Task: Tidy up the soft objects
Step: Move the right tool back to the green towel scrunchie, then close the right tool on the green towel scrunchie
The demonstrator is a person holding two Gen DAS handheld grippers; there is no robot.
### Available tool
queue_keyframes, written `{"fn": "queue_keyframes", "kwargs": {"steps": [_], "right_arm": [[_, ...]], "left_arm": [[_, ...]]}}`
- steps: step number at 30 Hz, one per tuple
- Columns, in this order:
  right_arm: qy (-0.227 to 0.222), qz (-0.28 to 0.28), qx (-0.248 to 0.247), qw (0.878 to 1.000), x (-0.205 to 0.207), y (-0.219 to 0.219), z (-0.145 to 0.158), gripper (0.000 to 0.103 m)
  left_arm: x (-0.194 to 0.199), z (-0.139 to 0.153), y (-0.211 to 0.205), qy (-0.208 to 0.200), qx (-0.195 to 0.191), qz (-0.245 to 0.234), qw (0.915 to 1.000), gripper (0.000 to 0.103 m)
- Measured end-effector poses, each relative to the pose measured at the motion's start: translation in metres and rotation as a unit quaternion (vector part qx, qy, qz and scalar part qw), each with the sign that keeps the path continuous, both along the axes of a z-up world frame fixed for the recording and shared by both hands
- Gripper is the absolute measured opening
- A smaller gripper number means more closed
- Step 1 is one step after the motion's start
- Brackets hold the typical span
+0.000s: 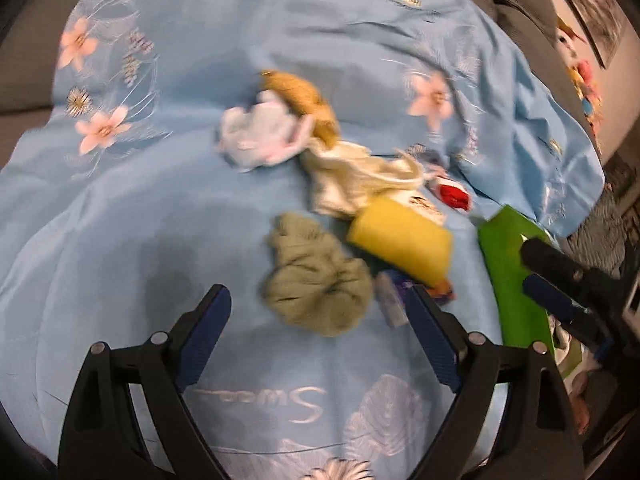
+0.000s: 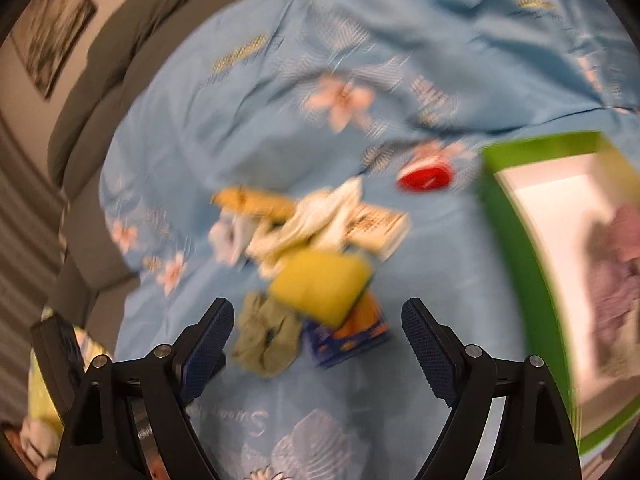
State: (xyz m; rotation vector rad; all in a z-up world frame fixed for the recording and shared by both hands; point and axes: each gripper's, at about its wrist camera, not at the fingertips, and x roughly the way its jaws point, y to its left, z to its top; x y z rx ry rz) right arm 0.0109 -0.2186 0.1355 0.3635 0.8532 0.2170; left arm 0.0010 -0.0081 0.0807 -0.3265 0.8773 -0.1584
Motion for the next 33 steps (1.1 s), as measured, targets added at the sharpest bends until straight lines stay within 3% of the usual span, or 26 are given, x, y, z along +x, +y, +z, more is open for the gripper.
{"fn": "queue_keyframes", "kwargs": {"steps": [8, 10, 12, 17, 23, 26, 29, 31, 33], "right_arm": [[0.080, 0.056, 0.060, 0.993, 0.023, 0.048, -0.044, 0.087], [0.094, 0.049, 0.056, 0.993, 0.030, 0.054, -0.053, 0.087], [0.106, 0.045, 0.046, 0.992, 0.035, 0.060, -0.061, 0.081], [0.137, 0.051, 0.055, 0.988, 0.047, 0.063, -0.076, 0.067], [0.125, 0.058, 0.024, 0.990, 0.068, 0.073, -0.071, 0.066], [0.130, 0.062, -0.004, 0.990, 0.075, 0.077, -0.080, 0.065], [0.129, 0.066, -0.005, 0.989, 0.079, 0.073, -0.088, 0.057], [0.129, 0.069, -0.003, 0.989, 0.079, 0.073, -0.089, 0.056], [0.132, 0.073, -0.008, 0.989, 0.080, 0.076, -0.092, 0.049]], "left_arm": [[0.007, -0.019, 0.044, 0.034, -0.030, 0.012, 0.9989, 0.088], [0.009, -0.023, 0.048, 0.042, -0.045, 0.015, 0.9980, 0.087], [0.013, -0.028, 0.046, 0.049, -0.052, 0.011, 0.9974, 0.087], [0.022, -0.040, 0.029, 0.061, -0.034, -0.019, 0.9974, 0.077], [0.032, -0.048, 0.021, 0.071, -0.064, -0.028, 0.9951, 0.075], [0.036, -0.052, 0.016, 0.071, -0.050, -0.039, 0.9955, 0.065], [0.040, -0.052, 0.015, 0.062, -0.040, -0.036, 0.9966, 0.055], [0.044, -0.054, 0.015, 0.062, -0.054, -0.038, 0.9959, 0.035], [0.047, -0.058, 0.014, 0.067, -0.070, -0.045, 0.9943, 0.026]]}}
